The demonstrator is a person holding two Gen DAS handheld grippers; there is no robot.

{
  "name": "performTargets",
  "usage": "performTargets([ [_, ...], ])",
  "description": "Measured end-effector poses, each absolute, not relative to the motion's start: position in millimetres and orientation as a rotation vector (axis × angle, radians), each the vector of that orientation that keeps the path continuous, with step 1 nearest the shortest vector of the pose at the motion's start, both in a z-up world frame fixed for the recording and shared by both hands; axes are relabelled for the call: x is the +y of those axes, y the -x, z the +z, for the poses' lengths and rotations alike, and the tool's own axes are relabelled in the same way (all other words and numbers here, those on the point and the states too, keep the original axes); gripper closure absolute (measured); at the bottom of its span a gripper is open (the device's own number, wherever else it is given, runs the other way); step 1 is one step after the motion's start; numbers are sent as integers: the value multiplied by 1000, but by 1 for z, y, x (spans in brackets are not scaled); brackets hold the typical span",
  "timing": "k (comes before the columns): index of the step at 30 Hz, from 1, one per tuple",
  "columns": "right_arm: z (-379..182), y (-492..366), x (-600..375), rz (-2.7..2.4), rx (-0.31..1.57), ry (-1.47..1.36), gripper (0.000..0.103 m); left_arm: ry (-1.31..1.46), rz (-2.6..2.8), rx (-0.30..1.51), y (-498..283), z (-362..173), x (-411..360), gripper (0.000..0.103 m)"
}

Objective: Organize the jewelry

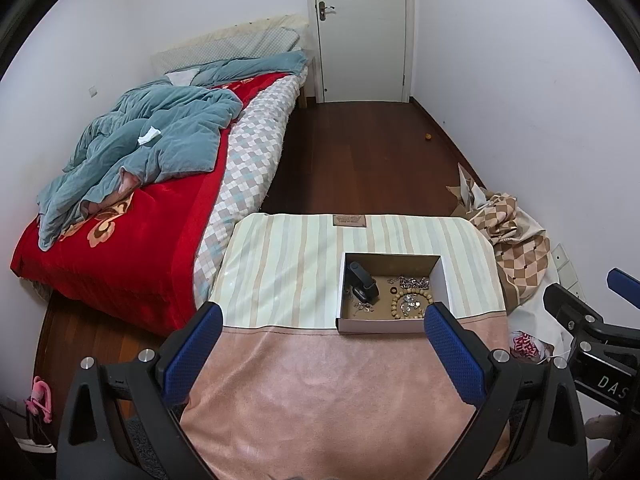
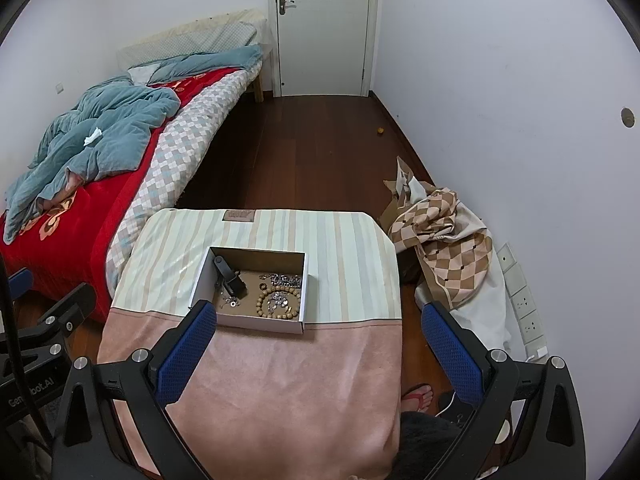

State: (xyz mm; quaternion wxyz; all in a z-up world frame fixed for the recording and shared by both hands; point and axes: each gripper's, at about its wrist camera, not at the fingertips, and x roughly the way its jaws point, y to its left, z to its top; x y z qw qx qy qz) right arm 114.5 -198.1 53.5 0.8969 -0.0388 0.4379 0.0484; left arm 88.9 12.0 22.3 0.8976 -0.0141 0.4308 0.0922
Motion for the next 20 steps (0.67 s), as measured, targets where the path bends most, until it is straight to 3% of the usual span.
performTargets([
  [20, 56, -113, -199, 101, 907, 83, 0, 44, 171, 878, -89, 28, 11, 0],
])
